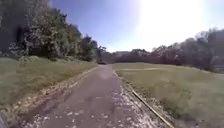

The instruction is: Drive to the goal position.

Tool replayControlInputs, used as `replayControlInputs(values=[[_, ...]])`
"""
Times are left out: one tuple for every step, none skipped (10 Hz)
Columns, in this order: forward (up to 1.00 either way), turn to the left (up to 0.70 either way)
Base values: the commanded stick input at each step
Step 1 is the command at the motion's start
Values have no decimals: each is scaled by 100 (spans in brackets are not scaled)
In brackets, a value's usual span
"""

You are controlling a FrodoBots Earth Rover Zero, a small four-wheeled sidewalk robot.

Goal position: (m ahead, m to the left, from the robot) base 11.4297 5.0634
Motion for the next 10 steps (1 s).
replayControlInputs(values=[[100,0],[100,0],[100,0],[100,0],[100,0],[100,0],[100,0],[100,0],[100,0],[100,0]])
